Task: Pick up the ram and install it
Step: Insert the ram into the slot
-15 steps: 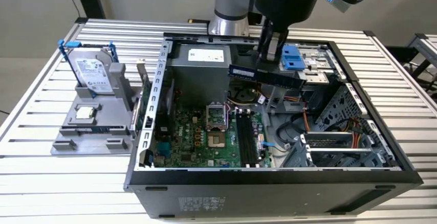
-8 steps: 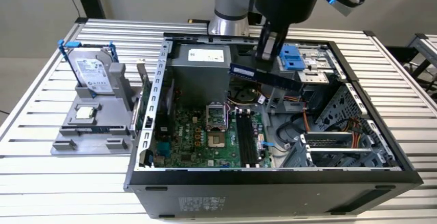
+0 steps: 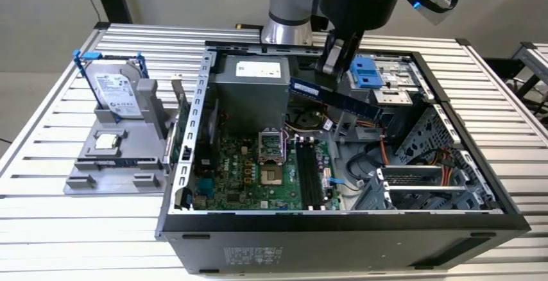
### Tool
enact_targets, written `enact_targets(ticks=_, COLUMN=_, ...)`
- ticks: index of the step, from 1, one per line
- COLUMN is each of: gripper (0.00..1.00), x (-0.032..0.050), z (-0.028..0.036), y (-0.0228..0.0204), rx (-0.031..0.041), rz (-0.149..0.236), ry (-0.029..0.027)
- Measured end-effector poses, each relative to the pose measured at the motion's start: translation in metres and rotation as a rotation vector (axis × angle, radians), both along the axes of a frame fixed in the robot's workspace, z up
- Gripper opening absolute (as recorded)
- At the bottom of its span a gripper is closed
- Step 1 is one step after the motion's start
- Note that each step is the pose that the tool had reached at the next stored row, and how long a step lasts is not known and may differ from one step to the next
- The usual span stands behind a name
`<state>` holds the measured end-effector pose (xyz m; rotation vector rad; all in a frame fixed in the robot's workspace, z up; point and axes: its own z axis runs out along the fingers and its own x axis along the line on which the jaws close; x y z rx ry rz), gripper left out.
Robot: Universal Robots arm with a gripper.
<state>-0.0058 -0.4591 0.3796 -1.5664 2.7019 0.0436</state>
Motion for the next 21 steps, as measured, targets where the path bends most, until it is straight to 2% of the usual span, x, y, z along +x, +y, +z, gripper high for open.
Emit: enact_targets(ticks=21, gripper=0.00, x=-0.0008, z=-0.0014, y=0.0000, rx=0.0001, rz=-0.287, ry=0.0000)
